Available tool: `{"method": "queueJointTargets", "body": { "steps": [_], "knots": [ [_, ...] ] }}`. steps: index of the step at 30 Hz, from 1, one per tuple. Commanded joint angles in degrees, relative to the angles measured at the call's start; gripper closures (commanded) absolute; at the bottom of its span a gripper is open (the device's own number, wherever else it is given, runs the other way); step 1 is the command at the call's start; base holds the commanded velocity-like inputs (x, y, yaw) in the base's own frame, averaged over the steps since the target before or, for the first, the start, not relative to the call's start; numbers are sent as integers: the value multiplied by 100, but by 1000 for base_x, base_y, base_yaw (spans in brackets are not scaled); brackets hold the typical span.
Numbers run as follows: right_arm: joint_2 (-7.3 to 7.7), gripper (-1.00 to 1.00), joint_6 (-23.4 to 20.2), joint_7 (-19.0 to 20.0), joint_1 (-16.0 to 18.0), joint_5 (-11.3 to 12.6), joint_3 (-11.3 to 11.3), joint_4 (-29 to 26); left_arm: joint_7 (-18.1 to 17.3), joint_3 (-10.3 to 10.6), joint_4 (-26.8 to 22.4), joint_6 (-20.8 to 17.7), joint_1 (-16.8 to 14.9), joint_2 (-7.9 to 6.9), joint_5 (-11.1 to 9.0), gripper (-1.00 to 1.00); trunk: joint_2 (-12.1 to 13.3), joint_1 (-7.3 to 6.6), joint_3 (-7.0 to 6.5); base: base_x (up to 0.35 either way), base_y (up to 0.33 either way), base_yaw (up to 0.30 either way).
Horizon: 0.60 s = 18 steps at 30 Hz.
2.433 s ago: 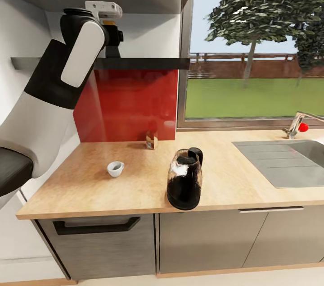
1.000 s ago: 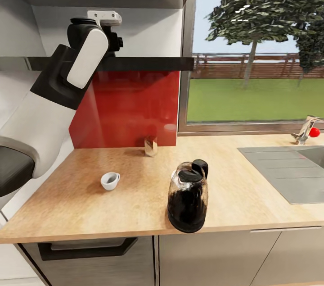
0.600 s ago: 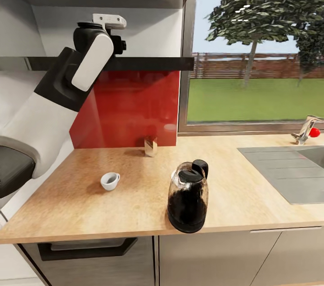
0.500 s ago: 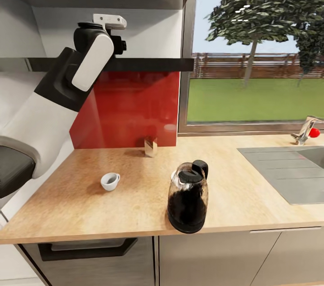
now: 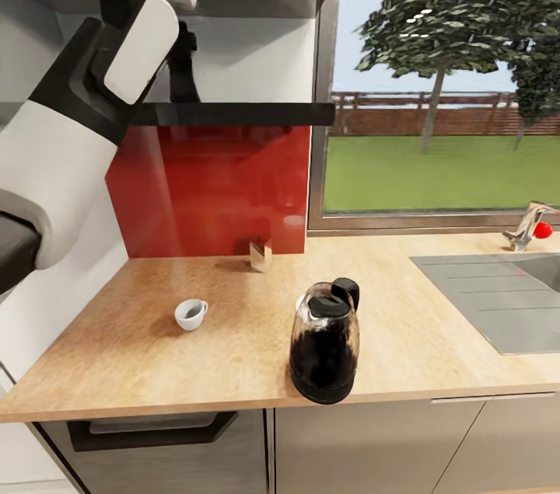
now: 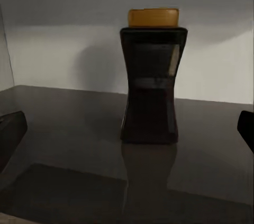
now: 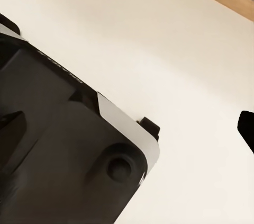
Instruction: Set up a coffee station on the kitchen countertop: keep the coffee maker on the countertop, move the bottle of coffee from the kitchen shelf to the counter next to the coffee maker, place a paper coffee filter on top of the coffee maker, put the saucer next to the coffee maker with the coffee cup on the saucer, and place the electric kettle next to the coffee maker.
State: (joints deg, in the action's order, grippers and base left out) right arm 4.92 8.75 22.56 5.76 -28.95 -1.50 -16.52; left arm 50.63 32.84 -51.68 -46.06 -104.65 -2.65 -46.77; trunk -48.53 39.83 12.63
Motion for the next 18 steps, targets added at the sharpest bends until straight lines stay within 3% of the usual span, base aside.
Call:
{"method": "queueJointTargets", "body": {
  "steps": [1,11,18],
  "knots": [
    [0,-100,23,19,4,-41,-17,-1,55,32,48,-7,-89,-5,-60,-100,34,-21,-9,0,0,0],
    [0,-100,23,19,4,-41,-17,-1,51,70,129,-8,-225,48,-61,-100,435,-240,-188,0,0,0],
    [0,-100,22,15,4,-41,-17,-1,52,76,116,-7,-231,53,-61,-100,435,-240,-188,0,0,0]
  ]
}}
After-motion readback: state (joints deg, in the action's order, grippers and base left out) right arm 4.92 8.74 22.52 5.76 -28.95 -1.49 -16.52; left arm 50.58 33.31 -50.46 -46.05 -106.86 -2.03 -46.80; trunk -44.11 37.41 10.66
